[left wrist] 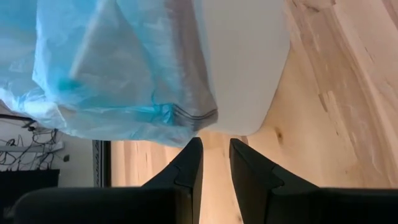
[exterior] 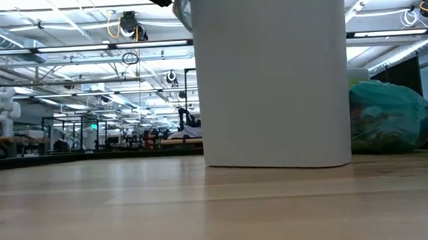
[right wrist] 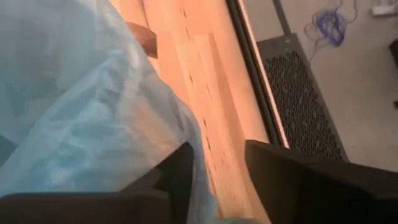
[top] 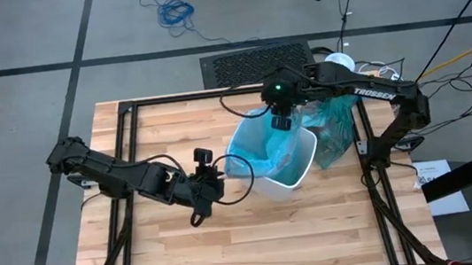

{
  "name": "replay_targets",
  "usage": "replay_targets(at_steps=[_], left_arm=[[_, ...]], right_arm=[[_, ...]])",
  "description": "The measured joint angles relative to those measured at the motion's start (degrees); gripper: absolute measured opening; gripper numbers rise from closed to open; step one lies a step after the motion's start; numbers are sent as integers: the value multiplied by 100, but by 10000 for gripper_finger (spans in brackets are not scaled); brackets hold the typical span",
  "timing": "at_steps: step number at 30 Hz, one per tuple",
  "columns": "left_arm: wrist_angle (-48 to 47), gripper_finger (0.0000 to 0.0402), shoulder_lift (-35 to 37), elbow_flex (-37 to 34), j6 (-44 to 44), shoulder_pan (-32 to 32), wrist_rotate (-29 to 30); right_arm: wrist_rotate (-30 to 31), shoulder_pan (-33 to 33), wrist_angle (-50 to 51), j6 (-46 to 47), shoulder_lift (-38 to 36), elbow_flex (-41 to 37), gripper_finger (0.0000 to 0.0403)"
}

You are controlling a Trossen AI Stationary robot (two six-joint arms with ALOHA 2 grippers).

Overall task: Place trash/remove bag and relplace
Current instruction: Put the new blue trash bag inside the white trash bin

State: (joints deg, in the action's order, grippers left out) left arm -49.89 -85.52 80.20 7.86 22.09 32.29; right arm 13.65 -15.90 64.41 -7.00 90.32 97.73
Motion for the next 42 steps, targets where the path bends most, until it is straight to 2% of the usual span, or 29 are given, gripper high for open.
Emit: replay_targets(at_steps=[6, 12, 18, 22, 24, 27, 30, 32, 34, 38, 42], left_arm=[[-4, 77, 0, 0, -3, -4, 4], [-4, 77, 0, 0, -5, 0, 4], [-11, 77, 2, 0, -7, 0, 4], [-14, 77, 2, 0, -9, 0, 4], [-14, 77, 2, 0, -9, -14, 4], [-33, 77, 2, 0, -12, -49, 4], [-45, 77, 2, 0, -14, -77, 4], [-43, 77, 2, 0, -12, -81, 4], [-41, 77, 2, 2, -13, -81, 4], [-39, 77, 2, 2, -155, -123, 3], [-41, 77, 2, 2, -158, -144, 3]], right_arm=[[-7, 0, -197, -254, -374, 4, 211], [2, 0, -234, -478, -684, 4, 249], [155, 5, -58, -381, -957, 4, 245], [424, 136, 234, -209, -1209, 4, 224], [290, 340, 276, -131, -1391, 4, 208], [-396, 829, 270, -96, -1698, 4, 188], [-391, 1569, 268, 180, -1902, 9, 180], [-79, 2156, 270, 342, -1919, 9, 180], [489, 2787, 236, 436, -1818, -24, 183], [1995, 3801, 231, 361, -1304, -153, 195], [3461, 4376, 131, 244, -716, -162, 208]])
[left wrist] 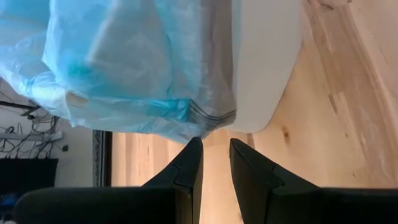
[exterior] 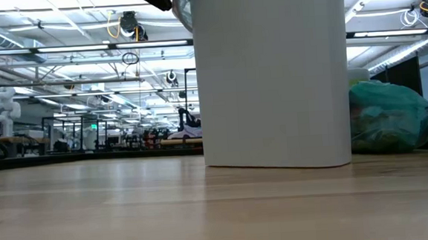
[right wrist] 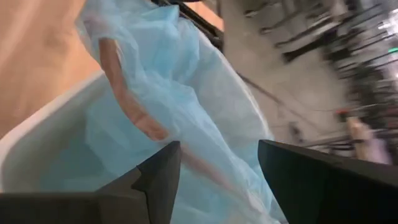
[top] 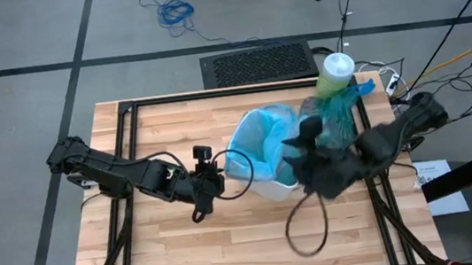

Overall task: Place trash/remove bag and relplace
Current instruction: Put the new blue trash bag inside the white trash bin

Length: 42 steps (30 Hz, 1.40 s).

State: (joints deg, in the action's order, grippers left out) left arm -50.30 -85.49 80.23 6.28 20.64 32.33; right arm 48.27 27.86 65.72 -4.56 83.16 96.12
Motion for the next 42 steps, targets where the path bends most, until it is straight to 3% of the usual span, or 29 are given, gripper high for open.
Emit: replay_targets(at_steps=[2, 6, 14, 17, 21, 30, 34, 38, 42], left_arm=[[0, 77, 0, 0, 0, -2, -1], [-17, 77, 0, 0, 0, -7, -1], [-22, 77, 0, 0, -1, -7, -1], [-22, 77, 0, 0, -2, -7, -1], [-24, 77, 0, 0, -3, -7, -1], [-22, 77, 1, 0, -4, -7, -1], [-20, 77, 2, 0, -4, -7, -1], [-23, 77, 2, 2, -4, -7, -1], [-24, 77, 2, 2, -4, -7, -1]], right_arm=[[363, 138, -4, -4, 245, 0, 211], [384, 221, -11, 99, 520, -2, 200], [-42, 263, -103, 364, 546, -2, 88], [-35, 412, -95, 296, 546, -2, 77], [-37, 715, -116, 334, 546, -2, 110], [459, 1083, -138, 840, 747, -2, 247], [865, 979, -175, 570, 929, -2, 266], [1069, 883, -169, 401, 1037, -2, 225], [1074, 883, -219, 385, 1018, -2, 125]])
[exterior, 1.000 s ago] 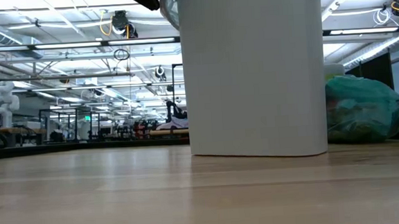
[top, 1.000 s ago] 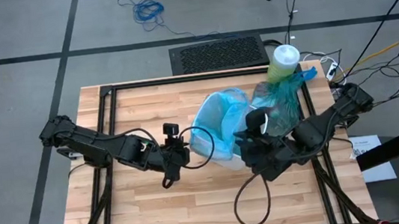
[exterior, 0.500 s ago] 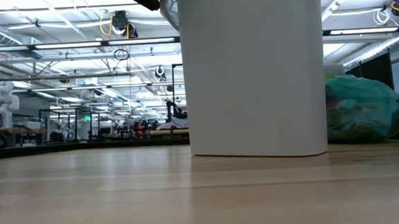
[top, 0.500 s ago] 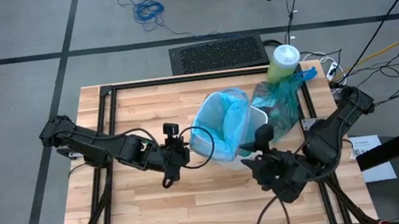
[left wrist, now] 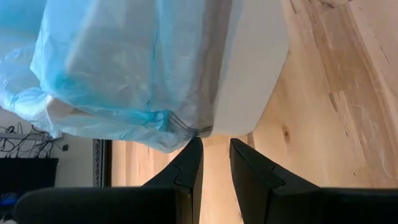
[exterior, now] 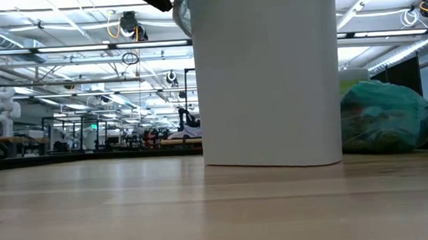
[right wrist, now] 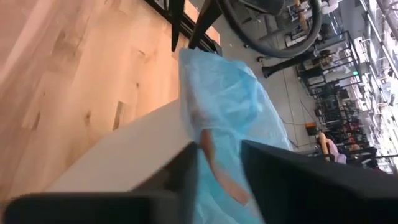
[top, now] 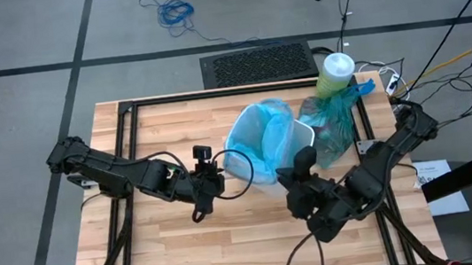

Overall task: Place trash/remove bag and relplace
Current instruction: Put the new blue trash bag inside the white trash bin

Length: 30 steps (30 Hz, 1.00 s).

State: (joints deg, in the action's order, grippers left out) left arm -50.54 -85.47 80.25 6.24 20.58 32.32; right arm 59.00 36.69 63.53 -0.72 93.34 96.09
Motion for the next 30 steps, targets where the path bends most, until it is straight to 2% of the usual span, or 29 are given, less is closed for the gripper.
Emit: replay_targets(at_steps=[3, 5, 9, 14, 19, 25, 30], left_arm=[[0, 77, 0, 0, 2, 0, 0], [-4, 77, 0, 0, 0, 0, 0], [-13, 77, 0, 0, -13, 0, 0], [-120, 77, 0, 0, -229, -9, -2], [-278, 77, 0, 0, -299, -7, -2], [-144, 76, 0, 0, -295, -7, 28], [-18, 38, 19, 253, -284, 126, 440]], right_arm=[[0, 6, -35, -21, -83, 0, 43], [42, 6, -36, -21, -147, 2, 12], [-25, 19, -40, 39, -197, 2, 11], [-620, 212, -4, 423, -289, 2, 3], [-1102, 478, 203, 1156, -360, 4, 1], [-1317, 626, 895, 2287, -358, 7, 1], [-1246, 614, 1267, 2759, -358, 7, 1]])
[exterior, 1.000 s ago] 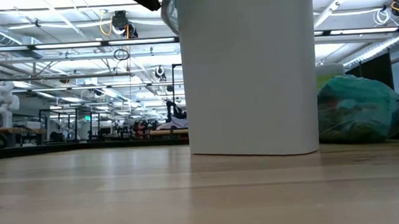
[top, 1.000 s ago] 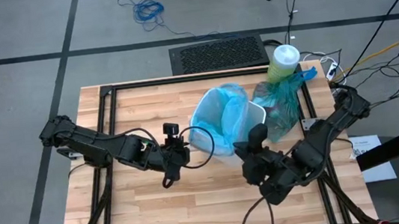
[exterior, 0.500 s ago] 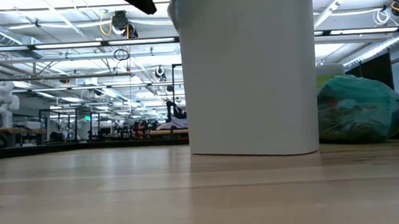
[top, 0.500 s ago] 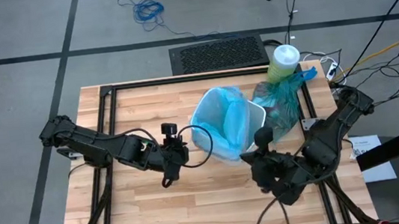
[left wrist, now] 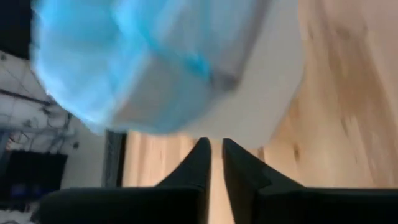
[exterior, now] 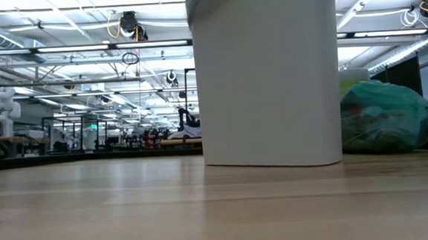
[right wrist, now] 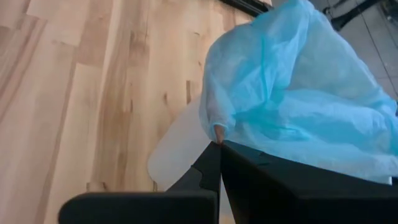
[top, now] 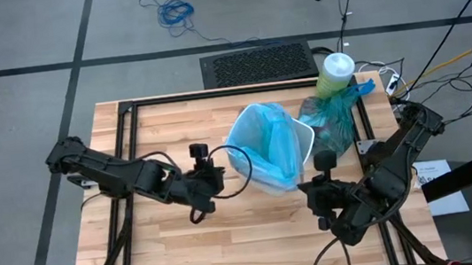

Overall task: Place trash/remove bag and relplace
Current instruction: Put the new blue trash bag inside the white trash bin

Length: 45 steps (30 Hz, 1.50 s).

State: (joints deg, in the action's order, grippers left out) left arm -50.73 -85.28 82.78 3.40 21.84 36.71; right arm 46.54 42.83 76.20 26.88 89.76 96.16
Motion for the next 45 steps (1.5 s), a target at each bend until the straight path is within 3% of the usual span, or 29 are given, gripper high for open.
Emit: replay_targets(at_steps=[3, 7, 12, 18, 26, 36, 40, 45], left_arm=[[540, 7, 81, 126, 305, 75, 66], [1626, 5, 153, 131, 1052, -3, -134], [2559, 2, 47, 132, 1621, -572, -1153], [2808, 2, -237, 133, 1645, -1194, -2036], [2831, 2, -554, 158, 1641, -1291, -2049], [2759, 1, -540, 149, 1497, -1282, -2051], [2740, 1, -540, 145, 1497, -1282, -2051], [2724, 1, -546, 143, 1499, -1282, -2051]], right_arm=[[-9, -11, 96, 151, 2, 0, 1], [-45, -13, 204, 375, 2, -2, 0], [-68, -13, 353, 616, 25, -2, 0], [-197, -15, 584, 1060, 35, -2, 0], [-551, -13, 1301, 2274, 168, -4, 0], [-1200, -162, 1364, 2489, 550, -7, 4], [-1219, -233, 1350, 2372, 614, -7, 31], [-1374, -236, 1245, 2345, 488, -7, 93]])
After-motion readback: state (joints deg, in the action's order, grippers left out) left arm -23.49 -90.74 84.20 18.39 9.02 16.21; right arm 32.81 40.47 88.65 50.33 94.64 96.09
